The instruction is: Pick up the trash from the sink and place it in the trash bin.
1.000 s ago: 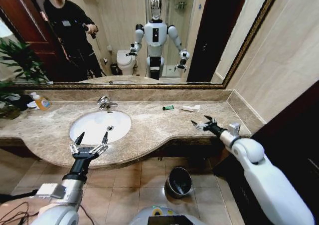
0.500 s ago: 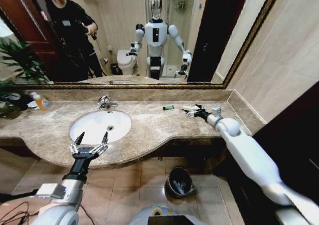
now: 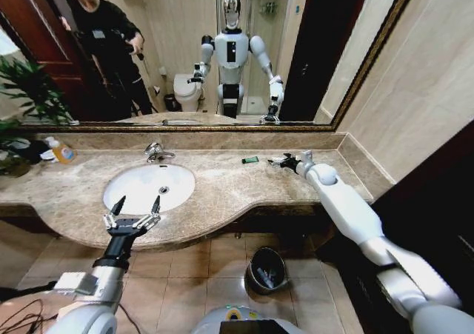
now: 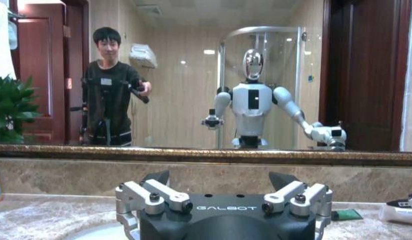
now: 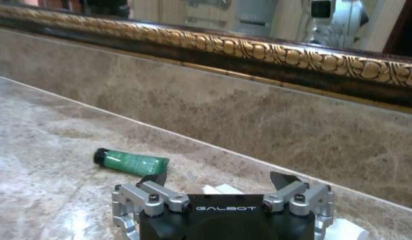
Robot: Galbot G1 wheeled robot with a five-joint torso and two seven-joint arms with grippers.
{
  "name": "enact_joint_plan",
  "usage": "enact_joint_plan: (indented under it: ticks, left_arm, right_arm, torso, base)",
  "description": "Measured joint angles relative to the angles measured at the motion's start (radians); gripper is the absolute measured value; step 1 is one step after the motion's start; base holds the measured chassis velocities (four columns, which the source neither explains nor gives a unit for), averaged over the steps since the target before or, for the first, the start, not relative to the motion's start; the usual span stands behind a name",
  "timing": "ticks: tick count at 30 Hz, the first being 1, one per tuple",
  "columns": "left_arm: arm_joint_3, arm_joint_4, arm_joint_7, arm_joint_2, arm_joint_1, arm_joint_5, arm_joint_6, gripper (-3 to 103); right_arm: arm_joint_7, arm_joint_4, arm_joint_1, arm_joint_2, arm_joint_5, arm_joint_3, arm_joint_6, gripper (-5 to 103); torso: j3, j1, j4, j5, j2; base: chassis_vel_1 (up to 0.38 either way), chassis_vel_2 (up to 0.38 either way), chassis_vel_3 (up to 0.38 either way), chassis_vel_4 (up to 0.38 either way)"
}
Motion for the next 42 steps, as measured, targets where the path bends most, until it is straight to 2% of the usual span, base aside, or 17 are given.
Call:
enact_joint_plan:
  ticks: [3,5,12,17,25,27,29,32,33,35,36,38,40,42]
  left_arm:
    - [0.0,0.0,0.0,0.0,0.0,0.0,0.0,100]
    - [0.0,0.0,0.0,0.0,0.0,0.0,0.0,100]
    - [0.0,0.0,0.0,0.0,0.0,0.0,0.0,100]
    - [0.0,0.0,0.0,0.0,0.0,0.0,0.0,100]
    - [0.0,0.0,0.0,0.0,0.0,0.0,0.0,100]
    - [0.0,0.0,0.0,0.0,0.0,0.0,0.0,100]
    - [0.0,0.0,0.0,0.0,0.0,0.0,0.0,100]
    - [0.0,0.0,0.0,0.0,0.0,0.0,0.0,100]
    - [0.0,0.0,0.0,0.0,0.0,0.0,0.0,100]
    - [0.0,0.0,0.0,0.0,0.0,0.0,0.0,100]
    - [0.0,0.0,0.0,0.0,0.0,0.0,0.0,100]
    - [0.0,0.0,0.0,0.0,0.0,0.0,0.0,100]
    - [0.0,0.0,0.0,0.0,0.0,0.0,0.0,100]
    - [0.0,0.0,0.0,0.0,0.0,0.0,0.0,100]
  right_arm:
    - [-0.007,-0.027,0.021,0.007,-0.017,-0.006,-0.015,100]
    - [-0.033,-0.049,0.036,0.009,-0.053,-0.006,-0.046,100]
    - [-0.098,-0.095,0.066,0.012,-0.132,-0.011,-0.073,100]
    - [-0.106,-0.134,0.092,0.029,-0.16,-0.023,-0.076,100]
    - [-0.093,-0.168,0.115,0.052,-0.183,-0.027,-0.142,101]
    - [-0.093,-0.171,0.114,0.052,-0.188,-0.027,-0.145,90]
    - [-0.093,-0.171,0.111,0.052,-0.19,-0.027,-0.146,90]
    - [-0.092,-0.172,0.1,0.052,-0.193,-0.024,-0.145,74]
    - [-0.092,-0.172,0.1,0.052,-0.193,-0.024,-0.145,74]
    - [-0.084,-0.173,0.097,0.054,-0.191,-0.021,-0.142,63]
    - [-0.084,-0.173,0.097,0.054,-0.191,-0.021,-0.142,63]
    - [-0.073,-0.172,0.095,0.054,-0.187,-0.02,-0.141,52]
    - [-0.068,-0.171,0.094,0.054,-0.183,-0.02,-0.141,52]
    - [-0.048,-0.165,0.091,0.053,-0.17,-0.021,-0.14,41]
  torso:
    - [0.0,0.0,0.0,0.0002,0.0]
    - [0.0,0.0,0.0,0.0001,0.0]
    - [0.0,0.0,-0.0001,0.0001,0.0]
    - [0.0,0.0,-0.0001,0.0,0.0]
    - [0.0,0.0,0.0,0.0002,0.0]
    - [0.0,0.0,-0.0001,0.0,0.0]
    - [0.0,0.0,-0.0001,0.0,0.0]
    - [0.0,0.0,0.0,-0.0001,0.0]
    - [0.0,0.0,0.0,-0.0001,0.0]
    - [0.0,0.0,0.0,-0.0001,0.0]
    - [0.0,0.0,0.0,-0.0001,0.0]
    - [0.0,0.0,0.0,-0.0001,0.0]
    - [0.0,0.0,0.0,0.0001,0.0]
    - [0.0,0.0,0.0,0.0002,0.0]
  base:
    - [0.0,0.0,0.0,0.0]
    - [0.0,0.0,0.0,0.0]
    - [0.0,0.0,0.0,0.0]
    - [0.0,0.0,0.0,0.0]
    - [0.0,0.0,0.0,0.0]
    - [0.0,0.0,0.0,0.0]
    - [0.0,0.0,0.0,0.0]
    - [0.0,0.0,0.0,0.0]
    - [0.0,0.0,0.0,0.0]
    - [0.0,0.0,0.0,0.0]
    - [0.0,0.0,0.0,0.0]
    - [0.0,0.0,0.0,0.0]
    - [0.0,0.0,0.0,0.0]
    - [0.0,0.0,0.0,0.0]
